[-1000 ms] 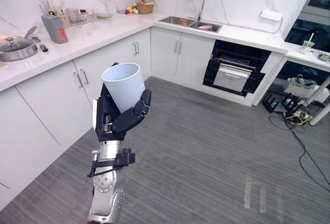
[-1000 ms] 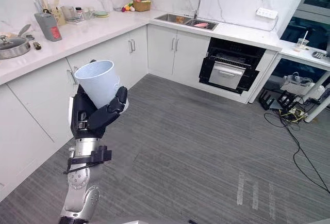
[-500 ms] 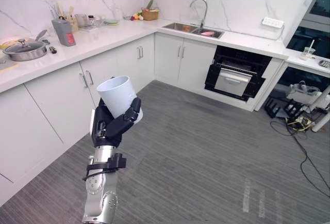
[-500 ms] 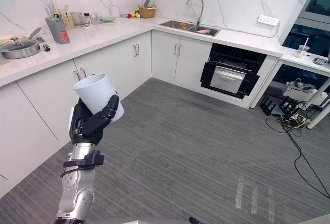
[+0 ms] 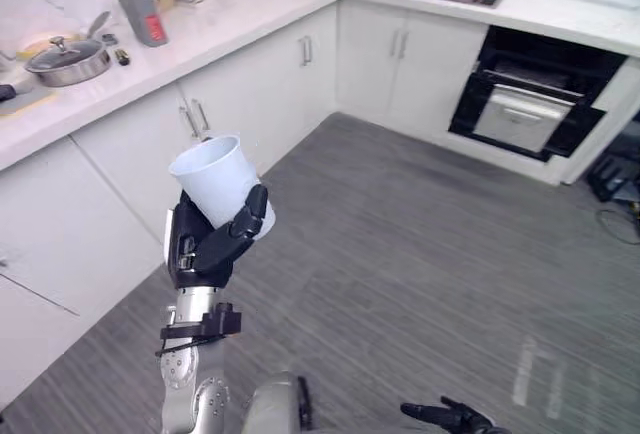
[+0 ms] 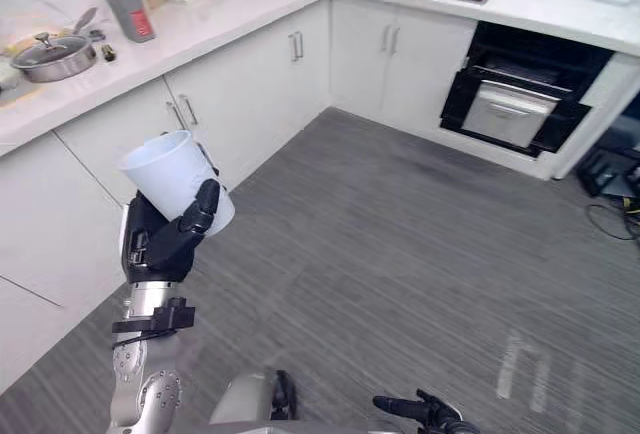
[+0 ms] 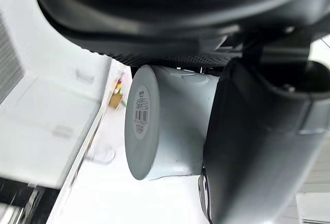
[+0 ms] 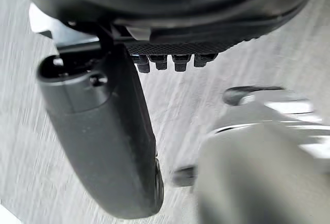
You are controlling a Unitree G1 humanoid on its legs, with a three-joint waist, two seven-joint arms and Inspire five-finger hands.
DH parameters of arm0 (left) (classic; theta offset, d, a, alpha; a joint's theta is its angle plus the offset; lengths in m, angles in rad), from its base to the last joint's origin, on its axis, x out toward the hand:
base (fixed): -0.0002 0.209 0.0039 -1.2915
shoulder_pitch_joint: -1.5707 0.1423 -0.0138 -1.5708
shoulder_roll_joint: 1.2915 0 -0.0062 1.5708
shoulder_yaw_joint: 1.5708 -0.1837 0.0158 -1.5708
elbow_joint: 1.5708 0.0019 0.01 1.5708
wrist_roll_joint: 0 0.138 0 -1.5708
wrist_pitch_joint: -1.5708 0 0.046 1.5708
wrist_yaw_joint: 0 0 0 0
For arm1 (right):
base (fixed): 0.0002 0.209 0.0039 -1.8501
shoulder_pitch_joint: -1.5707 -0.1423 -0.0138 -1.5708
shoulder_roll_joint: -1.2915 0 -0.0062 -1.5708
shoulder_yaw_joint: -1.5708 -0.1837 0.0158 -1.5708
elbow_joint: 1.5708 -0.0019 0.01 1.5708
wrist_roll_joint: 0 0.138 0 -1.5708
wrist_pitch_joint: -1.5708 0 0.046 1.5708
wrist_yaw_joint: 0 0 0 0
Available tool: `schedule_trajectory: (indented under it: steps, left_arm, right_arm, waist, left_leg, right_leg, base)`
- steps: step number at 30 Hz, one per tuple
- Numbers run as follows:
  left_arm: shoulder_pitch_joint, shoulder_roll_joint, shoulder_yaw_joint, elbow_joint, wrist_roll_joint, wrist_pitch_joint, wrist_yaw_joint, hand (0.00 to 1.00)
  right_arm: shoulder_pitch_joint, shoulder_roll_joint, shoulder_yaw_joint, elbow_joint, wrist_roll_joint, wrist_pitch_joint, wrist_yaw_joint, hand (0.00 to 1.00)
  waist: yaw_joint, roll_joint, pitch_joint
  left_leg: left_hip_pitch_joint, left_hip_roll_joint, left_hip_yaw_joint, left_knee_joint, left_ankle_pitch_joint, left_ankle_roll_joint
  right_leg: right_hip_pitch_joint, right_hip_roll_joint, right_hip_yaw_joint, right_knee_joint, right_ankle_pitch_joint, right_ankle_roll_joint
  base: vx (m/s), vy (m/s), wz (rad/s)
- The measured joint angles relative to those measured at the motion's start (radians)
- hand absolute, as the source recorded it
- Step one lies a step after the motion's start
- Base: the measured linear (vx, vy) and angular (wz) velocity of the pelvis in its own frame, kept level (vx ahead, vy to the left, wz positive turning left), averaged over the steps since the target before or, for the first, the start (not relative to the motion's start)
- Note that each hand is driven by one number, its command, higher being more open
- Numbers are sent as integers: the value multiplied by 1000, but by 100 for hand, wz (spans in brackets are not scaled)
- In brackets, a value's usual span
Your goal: Walk over to the sink, pick up the cup, carry it to the dishwasher, place the cup inside the dishwasher, then close the dishwasher door
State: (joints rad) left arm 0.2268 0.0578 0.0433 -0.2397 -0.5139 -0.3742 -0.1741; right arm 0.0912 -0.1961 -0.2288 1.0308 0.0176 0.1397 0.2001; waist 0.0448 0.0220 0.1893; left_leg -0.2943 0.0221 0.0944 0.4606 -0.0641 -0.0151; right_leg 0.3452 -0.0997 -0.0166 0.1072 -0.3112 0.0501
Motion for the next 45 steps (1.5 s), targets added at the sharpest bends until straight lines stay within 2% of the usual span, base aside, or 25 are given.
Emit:
schedule_trajectory:
  steps: [2, 5, 8, 9, 10, 11, 12, 14, 16, 18, 20, 21, 22, 23, 25, 26, 28, 29, 31, 32, 35, 37, 39, 40, 45]
  left_arm:
    - [2, -4, 8, 9, 6, 11, 5, 0]
    - [-1, 7, 0, 53, 10, 46, 5, 0]
    - [-3, 30, -33, 28, 49, 87, 3, 0]
    - [-3, 37, -42, 10, 61, 91, 3, 0]
    - [-9, 50, -70, -12, 75, 94, 2, 0]
    - [-14, 57, -92, -25, 89, 94, 5, 0]
    - [-16, 59, -102, -29, 103, 93, 7, 0]
    - [-87, 67, -164, -9, 126, 95, 14, 0]
    - [-161, 70, -217, 38, 126, 103, 10, 0]
    - [-194, 61, -253, 60, 124, 130, 2, 0]
    - [-179, 51, -269, 42, 118, 137, -32, 0]
    - [-162, 47, -267, 37, 116, 130, -43, 0]
    - [-129, 27, -265, 47, 113, 116, -47, 0]
    - [-120, 15, -267, 48, 113, 107, -44, 0]
    - [-124, 5, -268, 48, 114, 87, -44, 0]
    - [-125, 2, -268, 48, 114, 83, -44, 0]
    - [-120, -5, -267, 49, 115, 81, -44, 0]
    - [-119, -14, -267, 50, 118, 79, -47, 0]
    - [-93, -38, -249, 49, 116, 75, -65, 0]
    - [-68, -41, -235, 49, 107, 71, -75, 0]
    - [-50, -10, -208, 48, 93, 62, -93, 0]
    - [-46, 5, -189, 48, 76, 58, -90, 0]
    - [-44, 3, -195, 48, 80, 49, -62, 0]
    - [-47, 4, -203, 48, 86, 37, -33, 0]
    - [-67, 36, -268, 53, 108, 39, 8, 0]
  right_arm:
    - [-10, 8, -1, -2, 0, 0, -9, 100]
    - [-16, 24, -7, -2, 24, 28, -42, 100]
    - [27, 67, -80, 1, 42, 46, -57, 100]
    - [32, 74, -87, 1, 42, 46, -60, 100]
    - [47, 87, -99, 2, 42, 40, -65, 100]
    - [58, 99, -132, -5, 70, 21, -64, 100]
    - [58, 106, -142, -20, 78, 4, -65, 100]
    - [70, 135, -160, -73, 80, -49, -71, 100]
    - [77, 162, -161, -117, 105, -66, -81, 100]
    - [80, 173, -164, -156, 111, -63, -94, 100]
    - [107, 181, -151, -192, 110, -55, -142, 100]
    - [124, 183, -139, -198, 111, -53, -159, 100]
    - [119, 171, -148, -201, 112, -44, -169, 100]
    - [105, 156, -147, -234, 95, -26, -187, 100]
    - [110, 156, -126, -272, 95, 7, -200, 100]
    - [111, 157, -124, -276, 95, 16, -202, 100]
    - [129, 161, -119, -302, 93, 55, -210, 100]
    - [146, 162, -111, -322, 93, 60, -219, 100]
    - [170, 155, -84, -338, 92, 60, -235, 100]
    - [172, 141, -69, -337, 96, 58, -244, 100]
    - [129, 122, -57, -297, 115, 35, -257, 100]
    - [44, 95, -48, -221, 119, -1, -266, 100]
    - [-5, 87, -48, -192, 118, -35, -272, 100]
    - [-26, 92, -44, -192, 125, -58, -290, 100]
    - [5, 157, -122, -270, 323, -110, -457, 100]
  waist:
    - [5, -17, -14]
    - [-3, -27, -18]
    - [-6, -57, -39]
    - [-8, -63, -40]
    - [-15, -68, -45]
    - [-32, -61, -47]
    - [-45, -54, -51]
    - [-90, -32, -51]
    - [-108, -26, -45]
    - [-129, -15, -39]
    - [-123, -22, -45]
    - [-115, -26, -50]
    - [-110, 7, -61]
    - [-113, 49, -66]
    - [-122, 47, -65]
    - [-123, 49, -64]
    - [-124, 53, -60]
    - [-120, 56, -58]
    - [-103, 53, -51]
    - [-83, 47, -48]
    - [-44, 40, -48]
    - [-29, 33, -45]
    - [-18, 30, -45]
    - [-10, 25, -45]
    - [-62, -16, -46]
  left_leg:
    - [-32, -40, 13, 87, -78, 69]
    - [-3, -78, 33, 115, -154, 97]
    - [144, -121, 43, 41, -210, 120]
    - [176, -129, 41, 14, -217, 123]
    - [251, -140, 35, -65, -220, 137]
    - [336, -139, 24, -150, -204, 132]
    - [375, -134, 13, -193, -193, 125]
    - [492, -90, -31, -297, -184, 118]
    - [547, -57, -71, -321, -185, 115]
    - [604, -15, -83, -305, -207, 77]
    - [676, 14, -39, -255, -277, -26]
    - [714, 24, -18, -225, -304, -56]
    - [758, 60, 17, -194, -312, -68]
    - [762, 102, 58, -159, -255, -93]
    - [740, 119, 55, -77, -105, -88]
    - [724, 129, 51, -23, -58, -93]
    - [613, 178, 15, 228, 205, -128]
    - [492, 212, -8, 456, 221, -131]
    - [306, 255, -3, 734, 101, -87]
    - [204, 252, 4, 777, 9, -30]
    - [39, 215, 57, 515, -143, 4]
    - [39, 99, -7, -57, -110, -23]
    - [59, 40, -105, -224, 48, -70]
    - [84, 9, -139, -252, 120, -19]
    - [124, -16, -47, -57, -73, 37]
  right_leg:
    - [-14, -34, 43, 57, -35, 23]
    - [-55, -70, 65, 211, -25, 58]
    - [-138, -123, 28, 514, 115, 188]
    - [-171, -136, 13, 590, 171, 193]
    - [-249, -148, 4, 759, 234, 172]
    - [-333, -138, -25, 893, 192, 109]
    - [-375, -126, -46, 934, 159, 82]
    - [-541, -36, -126, 912, 51, 10]
    - [-648, 3, -165, 743, 33, -19]
    - [-690, 19, -164, 481, 87, -10]
    - [-674, 38, -144, 155, 246, -25]
    - [-673, 42, -137, 167, 376, -74]
    - [-684, 66, -134, 273, 424, -86]
    - [-716, 101, -140, 395, 321, -102]
    - [-704, 130, -146, 443, 225, -125]
    - [-687, 143, -142, 430, 209, -129]
    - [-583, 203, -118, 346, 181, -146]
    - [-514, 235, -108, 282, 171, -152]
    - [-398, 267, -87, 193, 163, -180]
    - [-328, 275, -57, 140, 164, -194]
    - [-215, 268, 24, 51, 168, -190]
    - [-162, 230, 122, 16, 154, -163]
    - [-143, 206, 207, 4, 138, -142]
    - [-142, 188, 272, 7, 118, -119]
    - [-140, 141, 284, 196, 76, -64]
  base:
    - [533, 249, -30]
    - [474, 190, 0]
    - [443, 119, -8]
    - [578, 105, -14]
    - [471, 70, -12]
    - [566, 55, -2]
    - [477, -11, 16]
    - [527, -79, 40]
    - [498, -139, 65]
    - [560, -167, 73]
    - [638, -216, 38]
    - [729, -256, 1]
    - [875, -295, -30]
    - [1001, -362, -38]
    - [897, -347, -40]
    - [679, -238, -38]
    - [459, -104, -35]
    - [532, -106, -32]
    - [444, -93, -30]
    - [299, -40, -44]
    - [399, -4, -70]
    - [587, 165, -112]
    - [470, 213, -133]
    - [548, 282, -110]
    - [528, 232, -55]
